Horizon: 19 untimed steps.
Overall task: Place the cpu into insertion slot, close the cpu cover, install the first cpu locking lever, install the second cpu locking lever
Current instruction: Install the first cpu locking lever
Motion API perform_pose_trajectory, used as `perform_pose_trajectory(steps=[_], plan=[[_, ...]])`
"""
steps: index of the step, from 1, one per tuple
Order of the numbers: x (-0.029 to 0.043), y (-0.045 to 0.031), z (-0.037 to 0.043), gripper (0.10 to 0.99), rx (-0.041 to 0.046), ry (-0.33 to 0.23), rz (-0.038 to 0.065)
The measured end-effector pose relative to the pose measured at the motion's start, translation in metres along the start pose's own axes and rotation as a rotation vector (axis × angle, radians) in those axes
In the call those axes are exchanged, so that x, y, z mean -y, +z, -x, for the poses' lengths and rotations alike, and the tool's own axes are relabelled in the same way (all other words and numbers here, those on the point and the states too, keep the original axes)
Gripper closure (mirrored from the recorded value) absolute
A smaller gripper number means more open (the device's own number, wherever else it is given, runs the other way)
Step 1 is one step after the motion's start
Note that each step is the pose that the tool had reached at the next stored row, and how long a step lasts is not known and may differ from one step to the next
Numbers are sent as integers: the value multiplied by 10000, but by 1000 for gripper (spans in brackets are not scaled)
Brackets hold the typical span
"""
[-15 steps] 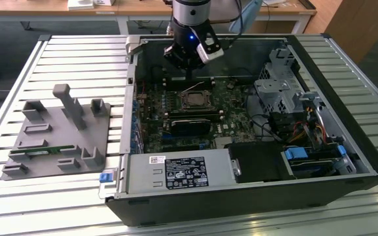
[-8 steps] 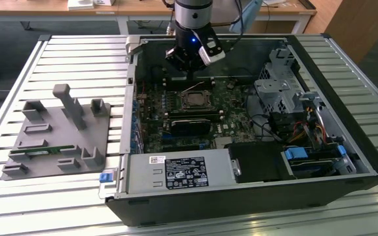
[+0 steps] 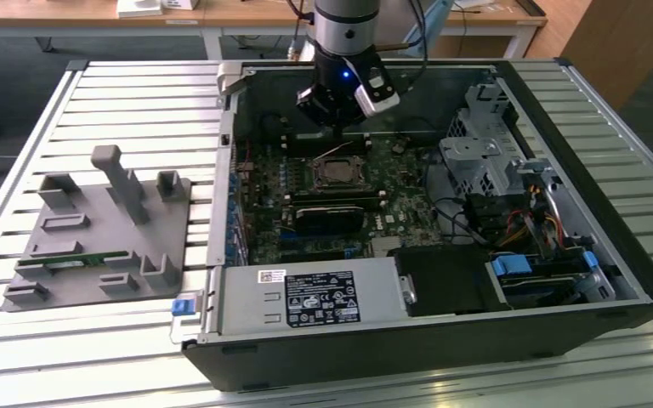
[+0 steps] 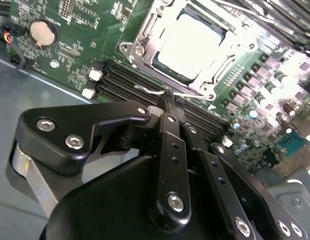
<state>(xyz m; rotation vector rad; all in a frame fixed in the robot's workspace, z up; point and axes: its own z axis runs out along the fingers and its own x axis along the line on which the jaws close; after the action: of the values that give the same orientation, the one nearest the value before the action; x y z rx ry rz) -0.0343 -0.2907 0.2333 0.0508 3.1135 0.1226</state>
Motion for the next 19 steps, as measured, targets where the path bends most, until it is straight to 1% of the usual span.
perform_pose_trajectory(steps=[3,5,13,19], plan=[[-3,43,3,980,-16,-207,3],[-10,61,16,980,-21,-253,4],[-46,124,42,980,-22,-267,7],[-57,172,89,980,-22,-265,-8]])
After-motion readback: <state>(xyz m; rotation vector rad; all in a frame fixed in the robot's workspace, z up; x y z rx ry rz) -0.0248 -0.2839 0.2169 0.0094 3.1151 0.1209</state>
